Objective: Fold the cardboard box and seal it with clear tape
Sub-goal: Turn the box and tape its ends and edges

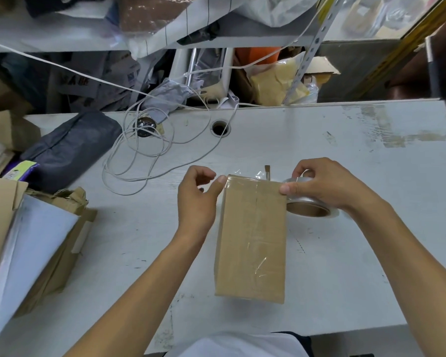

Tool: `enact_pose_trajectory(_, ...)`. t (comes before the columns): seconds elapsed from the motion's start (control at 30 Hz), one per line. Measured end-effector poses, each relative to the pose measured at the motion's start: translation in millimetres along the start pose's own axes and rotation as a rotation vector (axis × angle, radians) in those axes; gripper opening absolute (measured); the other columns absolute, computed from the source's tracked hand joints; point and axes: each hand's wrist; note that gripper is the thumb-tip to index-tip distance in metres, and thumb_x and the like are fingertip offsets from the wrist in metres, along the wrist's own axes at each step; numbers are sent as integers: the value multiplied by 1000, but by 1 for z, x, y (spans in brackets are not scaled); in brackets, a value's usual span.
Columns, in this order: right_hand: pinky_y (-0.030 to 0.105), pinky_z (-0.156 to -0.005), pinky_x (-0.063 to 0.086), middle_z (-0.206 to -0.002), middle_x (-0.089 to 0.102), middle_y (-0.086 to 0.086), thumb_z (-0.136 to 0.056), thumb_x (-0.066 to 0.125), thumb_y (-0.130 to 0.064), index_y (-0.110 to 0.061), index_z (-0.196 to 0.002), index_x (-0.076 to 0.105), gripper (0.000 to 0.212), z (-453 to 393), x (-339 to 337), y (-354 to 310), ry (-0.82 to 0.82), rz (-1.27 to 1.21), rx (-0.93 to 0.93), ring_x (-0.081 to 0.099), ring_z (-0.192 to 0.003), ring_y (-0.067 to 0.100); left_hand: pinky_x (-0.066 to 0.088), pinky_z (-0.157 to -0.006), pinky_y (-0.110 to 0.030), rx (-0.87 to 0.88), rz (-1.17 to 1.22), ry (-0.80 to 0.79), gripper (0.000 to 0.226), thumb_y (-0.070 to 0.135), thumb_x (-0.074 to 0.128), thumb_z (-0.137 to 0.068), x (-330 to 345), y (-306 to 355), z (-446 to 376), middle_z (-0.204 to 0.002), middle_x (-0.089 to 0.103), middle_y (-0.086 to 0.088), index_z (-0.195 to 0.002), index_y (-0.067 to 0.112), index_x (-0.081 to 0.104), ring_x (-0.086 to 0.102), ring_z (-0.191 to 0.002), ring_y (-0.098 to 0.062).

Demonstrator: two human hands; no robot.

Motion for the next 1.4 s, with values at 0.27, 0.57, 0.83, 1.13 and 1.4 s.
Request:
enact_pose_trajectory(0.27, 31, -65, 44, -91, 66, -7, -47, 65, -79, -28, -86, 66, 64, -4, 2, 4, 0, 34, -8, 58, -86, 10, 48, -101, -29, 266, -159, -87, 29, 25, 66, -93, 2, -3, 29, -118, 66, 12, -121, 21, 64, 61, -114, -7)
enact_pose_trajectory(0.57, 38, -66, 50, -81, 68, -3, -60, 79, -67, -26, -81, 67, 47, 3, 5, 13, 101, -2, -99, 62, -78, 15, 47, -107, -37, 101, -250, -286, 65, 47, 62, -88, 2, -2, 35, -142, 52, 21, -148, 34, 41, 54, -126, -4)
enact_pose_trajectory(0.83, 29, -59, 39, -64, 56, -5, -80, 64, -48, -18, -71, 63, 31, 24, 11, 56, 103, -286, -189, 50, -59, 10, 40, -80, 2, 99, -248, -249, 54, 25, 55, -100, 8, 1, 43, -132, 55, 19, -151, 30, 38, 52, -102, 27)
enact_pose_trajectory(1.13, 36, -66, 53, -75, 67, -4, -80, 73, -53, -25, -79, 69, 29, 6, 39, 72, 139, -241, -244, 64, -73, 16, 47, -102, -27, 122, -313, -233, 50, 30, 55, -101, 7, -1, 43, -136, 60, 12, -150, 31, 41, 58, -120, -2)
enact_pose_trajectory(1.4, 20, -74, 52, -98, 67, -14, -80, 76, -46, -29, -102, 66, 29, 9, 37, 101, 75, -385, -311, 63, -91, 5, 42, -88, -4, 137, -335, -203, 49, 23, 54, -101, 13, 2, 48, -116, 60, 42, -149, 24, 43, 56, -112, 17)
Point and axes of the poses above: each hand's wrist, its own z-axis away from the middle knuckle, its own x-axis out of the palm, y = z × x
